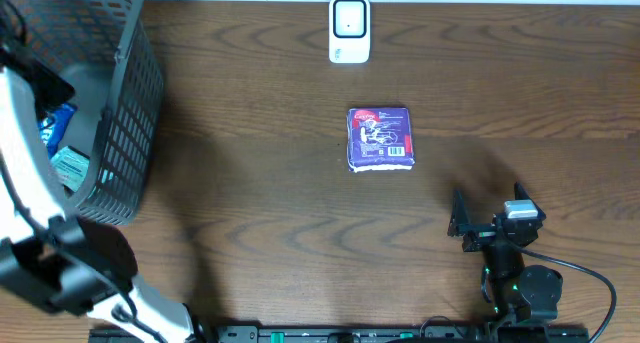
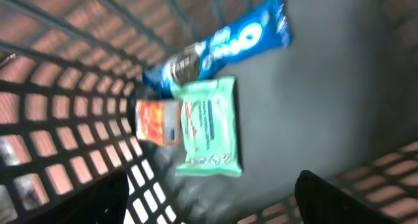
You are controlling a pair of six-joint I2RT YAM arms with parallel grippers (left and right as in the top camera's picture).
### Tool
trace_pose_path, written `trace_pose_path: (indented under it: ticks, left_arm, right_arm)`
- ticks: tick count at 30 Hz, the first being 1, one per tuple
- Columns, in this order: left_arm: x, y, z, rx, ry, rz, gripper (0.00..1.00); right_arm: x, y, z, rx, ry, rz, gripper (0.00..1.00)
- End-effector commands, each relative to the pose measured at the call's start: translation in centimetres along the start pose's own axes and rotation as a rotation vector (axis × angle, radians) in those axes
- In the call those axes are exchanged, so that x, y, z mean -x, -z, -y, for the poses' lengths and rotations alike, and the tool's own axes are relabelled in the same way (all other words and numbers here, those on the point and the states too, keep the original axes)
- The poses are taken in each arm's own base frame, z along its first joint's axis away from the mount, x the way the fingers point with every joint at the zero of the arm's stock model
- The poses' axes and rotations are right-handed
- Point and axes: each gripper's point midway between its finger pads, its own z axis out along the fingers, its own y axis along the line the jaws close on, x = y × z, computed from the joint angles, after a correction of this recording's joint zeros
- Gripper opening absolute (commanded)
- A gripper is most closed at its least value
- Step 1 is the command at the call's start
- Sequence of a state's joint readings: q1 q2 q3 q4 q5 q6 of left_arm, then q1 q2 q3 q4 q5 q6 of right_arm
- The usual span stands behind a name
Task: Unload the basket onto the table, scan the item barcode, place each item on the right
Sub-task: 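Return the left gripper into the basket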
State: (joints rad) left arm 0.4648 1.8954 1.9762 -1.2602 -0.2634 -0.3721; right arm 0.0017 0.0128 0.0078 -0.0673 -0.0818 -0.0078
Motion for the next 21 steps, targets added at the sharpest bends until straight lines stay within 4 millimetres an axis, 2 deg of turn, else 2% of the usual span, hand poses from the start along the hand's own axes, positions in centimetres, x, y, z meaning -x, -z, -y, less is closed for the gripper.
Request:
trace_pose_path:
  ticks: [1, 5, 9, 14, 21]
  left_arm:
    - [-0.9, -2.7, -0.8, 0.086, 0.033, -0.073, 0.81]
    - [-2.2, -5.8, -1.6, 0.172, 0.031, -0.164, 0.83]
    - [-3.3, -8.0, -1.9, 0.212, 0.015, -0.240, 0.84]
    - [-4.5, -9.9, -2.4, 0.249, 0.000, -0.313, 0.86]
    - [-6.1, -11.3, -1.9, 0.228, -0.003, -0.373, 0.86]
  right_arm:
    - [-0.1, 0.0, 0.1, -0.001, -0.011, -0.001, 0.99]
    - [-0.1, 0.0, 0.1, -0.001, -0.011, -0.001, 0.99]
    - [-0.1, 0.0, 0.1, -0.001, -0.011, -0.001, 0.99]
    - [-0.1, 0.0, 0.1, -0.001, -0.011, -0.001, 0.99]
    - [-0.1, 0.0, 0.1, -0.001, -0.011, -0.001, 0.99]
